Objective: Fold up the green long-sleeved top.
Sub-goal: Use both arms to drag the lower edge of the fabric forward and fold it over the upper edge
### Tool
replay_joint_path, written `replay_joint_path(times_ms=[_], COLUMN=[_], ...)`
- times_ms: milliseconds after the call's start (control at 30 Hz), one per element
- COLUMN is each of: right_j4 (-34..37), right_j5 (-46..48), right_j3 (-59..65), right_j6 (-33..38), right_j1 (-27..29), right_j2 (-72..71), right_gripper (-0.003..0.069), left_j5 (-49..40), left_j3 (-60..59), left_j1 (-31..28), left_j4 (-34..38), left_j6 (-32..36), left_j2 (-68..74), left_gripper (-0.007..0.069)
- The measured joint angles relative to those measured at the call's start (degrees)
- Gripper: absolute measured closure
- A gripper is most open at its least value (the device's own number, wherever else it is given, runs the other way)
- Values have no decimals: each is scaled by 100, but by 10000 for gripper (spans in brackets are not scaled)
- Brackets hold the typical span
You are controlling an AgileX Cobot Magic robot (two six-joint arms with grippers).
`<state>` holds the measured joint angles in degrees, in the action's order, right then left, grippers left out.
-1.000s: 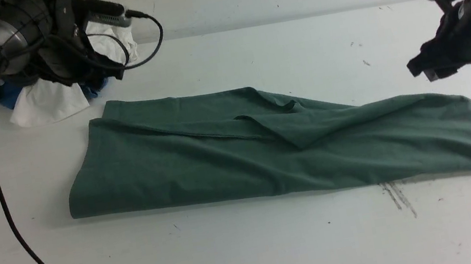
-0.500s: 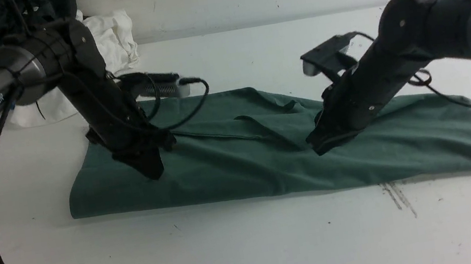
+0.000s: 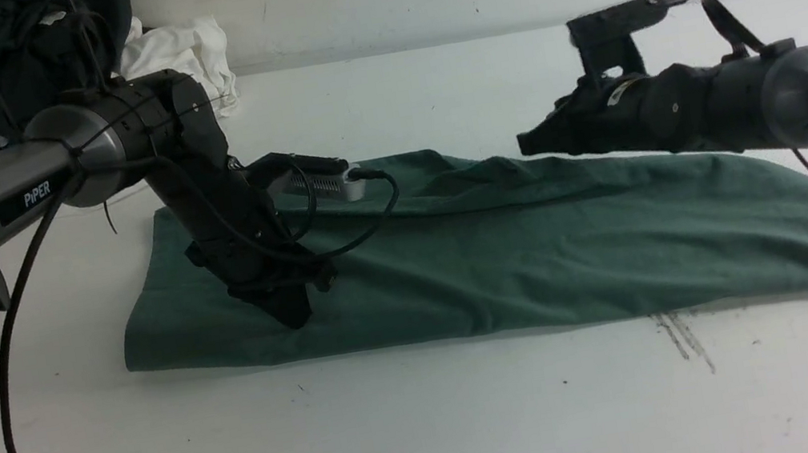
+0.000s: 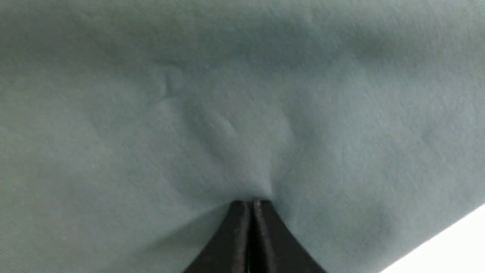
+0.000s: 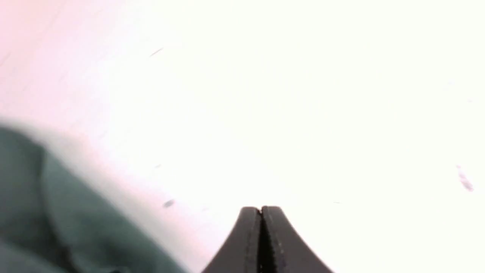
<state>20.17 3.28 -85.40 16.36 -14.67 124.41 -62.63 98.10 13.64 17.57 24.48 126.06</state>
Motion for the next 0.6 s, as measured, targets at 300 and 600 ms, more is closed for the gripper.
replay_joint_path(times_ms=[300,600], right_j4=[-198,1824], right_j5=[2190,3273], right_j3=[0,-69], right_j6=[483,3150], right_j1=[-26,-258], right_j2=[-748,-238], right_gripper=[673,673], left_j5=[311,740], left_j3=[216,295], left_j1=[26,82], left_j4=[157,1021], left_j6=[0,159], left_j2=[0,0], left_gripper=[632,632])
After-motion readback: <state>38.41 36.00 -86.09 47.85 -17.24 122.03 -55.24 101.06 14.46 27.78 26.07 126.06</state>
